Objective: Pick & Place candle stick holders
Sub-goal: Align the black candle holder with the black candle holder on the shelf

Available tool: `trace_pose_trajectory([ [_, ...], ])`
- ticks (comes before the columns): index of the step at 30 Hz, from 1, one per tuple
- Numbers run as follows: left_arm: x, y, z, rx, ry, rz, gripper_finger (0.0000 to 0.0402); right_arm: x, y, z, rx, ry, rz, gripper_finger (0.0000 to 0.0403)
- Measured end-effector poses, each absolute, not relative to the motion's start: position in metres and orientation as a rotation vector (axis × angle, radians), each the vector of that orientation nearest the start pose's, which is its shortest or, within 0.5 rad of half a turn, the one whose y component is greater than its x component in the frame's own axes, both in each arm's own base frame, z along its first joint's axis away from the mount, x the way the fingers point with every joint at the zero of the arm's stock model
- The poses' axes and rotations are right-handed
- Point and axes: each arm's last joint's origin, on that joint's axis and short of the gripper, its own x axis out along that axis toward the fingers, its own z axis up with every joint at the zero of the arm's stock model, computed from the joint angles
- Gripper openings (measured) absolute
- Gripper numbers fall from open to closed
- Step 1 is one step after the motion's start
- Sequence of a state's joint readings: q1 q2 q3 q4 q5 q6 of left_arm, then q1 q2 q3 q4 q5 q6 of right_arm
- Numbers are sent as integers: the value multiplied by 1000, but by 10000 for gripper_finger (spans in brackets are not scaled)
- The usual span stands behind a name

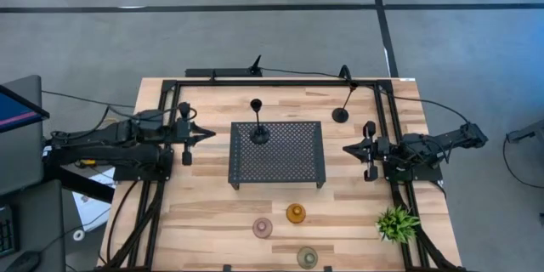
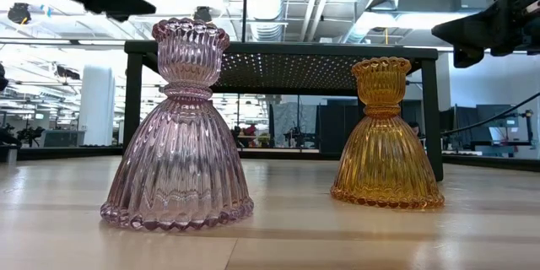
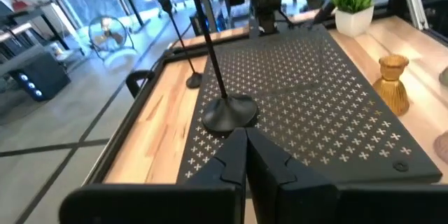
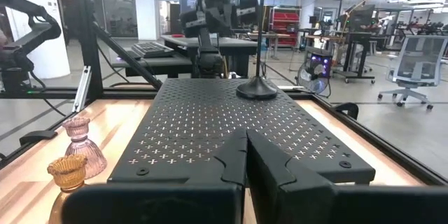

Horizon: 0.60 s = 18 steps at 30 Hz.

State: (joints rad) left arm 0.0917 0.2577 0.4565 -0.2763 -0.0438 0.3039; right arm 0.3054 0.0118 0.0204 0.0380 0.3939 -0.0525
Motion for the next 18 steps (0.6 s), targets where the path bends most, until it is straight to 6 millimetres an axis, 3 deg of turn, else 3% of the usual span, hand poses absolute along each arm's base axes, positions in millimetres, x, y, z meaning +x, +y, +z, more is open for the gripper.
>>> trace_pose_trajectory([
  [13, 87, 7, 220, 289, -4, 58, 7, 94, 18, 173, -39, -42, -92, 0],
  [18, 88, 7, 219, 289, -8, 51, 6, 92, 10, 178, 47, -90, -365, 0],
])
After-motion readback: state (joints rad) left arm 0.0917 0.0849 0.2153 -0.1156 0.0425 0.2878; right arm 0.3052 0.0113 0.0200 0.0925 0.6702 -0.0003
